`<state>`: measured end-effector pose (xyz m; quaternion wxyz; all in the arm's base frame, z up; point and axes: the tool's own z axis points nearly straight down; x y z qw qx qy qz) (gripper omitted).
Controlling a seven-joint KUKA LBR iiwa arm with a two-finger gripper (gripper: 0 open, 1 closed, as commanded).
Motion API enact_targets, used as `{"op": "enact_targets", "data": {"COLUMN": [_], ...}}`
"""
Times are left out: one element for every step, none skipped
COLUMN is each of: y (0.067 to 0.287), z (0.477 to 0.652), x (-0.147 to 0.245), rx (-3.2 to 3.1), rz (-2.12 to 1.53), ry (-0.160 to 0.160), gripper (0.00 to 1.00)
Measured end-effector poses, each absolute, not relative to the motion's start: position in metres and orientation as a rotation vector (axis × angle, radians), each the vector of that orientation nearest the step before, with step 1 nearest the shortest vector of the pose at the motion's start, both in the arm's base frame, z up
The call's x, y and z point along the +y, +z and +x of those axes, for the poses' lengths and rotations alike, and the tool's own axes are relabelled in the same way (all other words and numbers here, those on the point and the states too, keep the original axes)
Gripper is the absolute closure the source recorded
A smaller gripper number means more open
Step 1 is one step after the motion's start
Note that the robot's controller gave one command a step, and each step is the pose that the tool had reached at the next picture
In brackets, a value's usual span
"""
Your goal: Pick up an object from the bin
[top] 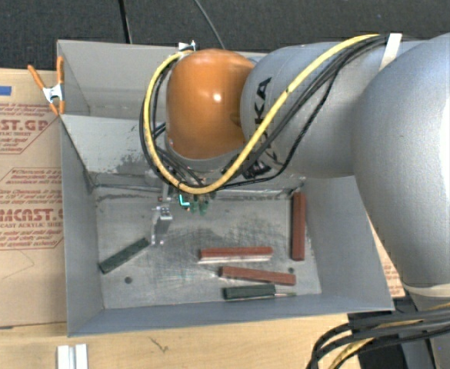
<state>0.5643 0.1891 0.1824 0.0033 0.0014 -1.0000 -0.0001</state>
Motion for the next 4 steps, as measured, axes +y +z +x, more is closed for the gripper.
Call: {"op": "enact_targets", "data": {"y": [0.187, 0.074, 0.072, 0.072], "z": [0.566, 0.572, 0.571, 0.571], "x": [0.188, 0.183, 0.182, 0.182], "rx": [-3.143, -3.136, -3.133, -3.133], "rz": [0.001, -0.314, -0.316, -0.315], "ry": [-0.002, -0.009, -0.007, -0.007], "gripper": [0.00, 1.00, 0.00, 0.00]}}
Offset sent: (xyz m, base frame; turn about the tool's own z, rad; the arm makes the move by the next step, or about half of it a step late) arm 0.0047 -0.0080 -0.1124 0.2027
